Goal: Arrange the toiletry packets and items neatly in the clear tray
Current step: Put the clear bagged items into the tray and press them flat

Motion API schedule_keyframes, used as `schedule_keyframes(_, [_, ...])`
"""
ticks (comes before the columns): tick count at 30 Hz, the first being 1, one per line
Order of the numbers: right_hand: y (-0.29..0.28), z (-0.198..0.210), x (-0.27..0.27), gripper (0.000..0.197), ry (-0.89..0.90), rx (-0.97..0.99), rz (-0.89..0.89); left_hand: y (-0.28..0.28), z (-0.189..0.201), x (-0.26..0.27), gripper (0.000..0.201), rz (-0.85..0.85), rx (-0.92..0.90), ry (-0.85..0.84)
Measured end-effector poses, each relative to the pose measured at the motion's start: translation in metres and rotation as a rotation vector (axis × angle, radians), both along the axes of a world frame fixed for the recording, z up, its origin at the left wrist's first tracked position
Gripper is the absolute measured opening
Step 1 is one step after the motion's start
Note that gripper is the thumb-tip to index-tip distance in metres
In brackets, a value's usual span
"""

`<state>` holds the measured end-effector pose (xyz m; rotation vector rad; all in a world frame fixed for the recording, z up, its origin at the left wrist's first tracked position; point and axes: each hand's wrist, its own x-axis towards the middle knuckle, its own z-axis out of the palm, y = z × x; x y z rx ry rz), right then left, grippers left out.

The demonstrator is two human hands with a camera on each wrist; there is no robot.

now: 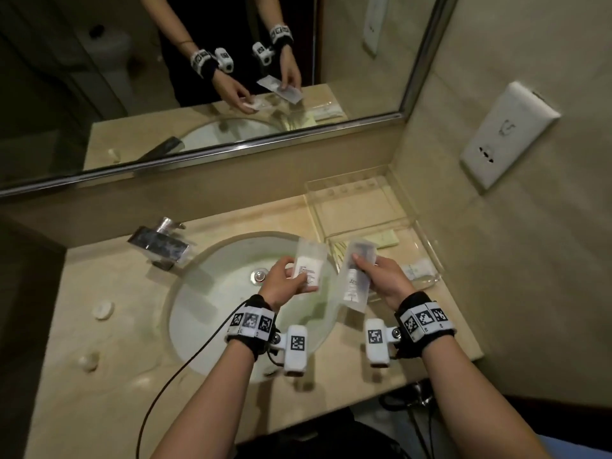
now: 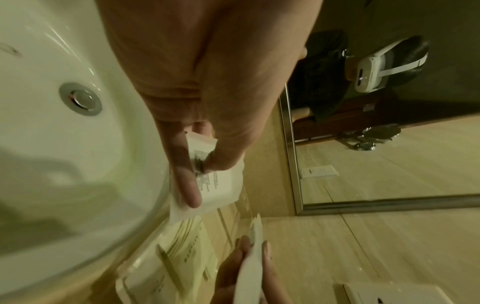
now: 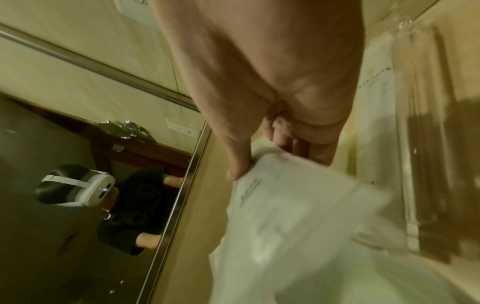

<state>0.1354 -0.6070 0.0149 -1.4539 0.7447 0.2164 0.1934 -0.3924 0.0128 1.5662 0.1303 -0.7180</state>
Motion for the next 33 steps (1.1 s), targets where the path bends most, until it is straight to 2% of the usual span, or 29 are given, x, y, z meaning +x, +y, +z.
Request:
schedule_keyframes(4, [-0.027,-0.001,0.004,0.039,-0.045,-0.001,-0.033,-0.038,0.001,0.005,0.064,-0.048,-0.024,-0.051])
schedule_keyframes(7, [-0.044,-0.005,0.006,0.041,-0.062,-0.005,0.010,-0.062,0.005,0.006,0.077,-0.050,-0.042,-0.087])
schedule_keyframes(9, [-0.054,-0.006,0.008,0.039,-0.055,0.013,0.059,-0.076,0.006,0.008,0.070,-0.058,-0.055,-0.104])
schedule_keyframes(12, [-0.064,-0.001,0.008,0.030,-0.082,-0.003,0.165,-0.092,0.006,0.009,0.039,-0.089,-0.012,-0.129])
schedule_keyframes(14, [-0.069,0.002,0.009,0.024,-0.121,-0.075,0.221,-0.102,0.005,0.011,0.024,-0.032,0.000,-0.083])
schedule_keyframes(18, [-0.080,0.003,0.012,0.027,-0.152,-0.157,0.238,-0.115,0.006,0.014,0.043,0.032,-0.065,0.036])
schedule_keyframes(22, [-0.086,0.002,0.016,0.031,-0.143,-0.163,0.287,-0.119,0.004,0.013,0.037,0.046,-0.073,-0.002])
schedule_keyframes(27, [-0.099,-0.003,0.009,0.038,-0.085,-0.150,0.280,-0.114,0.000,0.017,0.035,0.167,-0.113,0.018])
schedule_keyframes(31, [-0.103,-0.005,0.000,0.044,-0.139,-0.008,0.088,-0.110,-0.004,0.020,0.036,0.219,-0.114,0.068])
schedule_keyframes(33, [-0.101,-0.003,-0.003,0.037,-0.155,0.085,-0.050,-0.109,-0.005,0.019,0.037,0.189,-0.102,0.087])
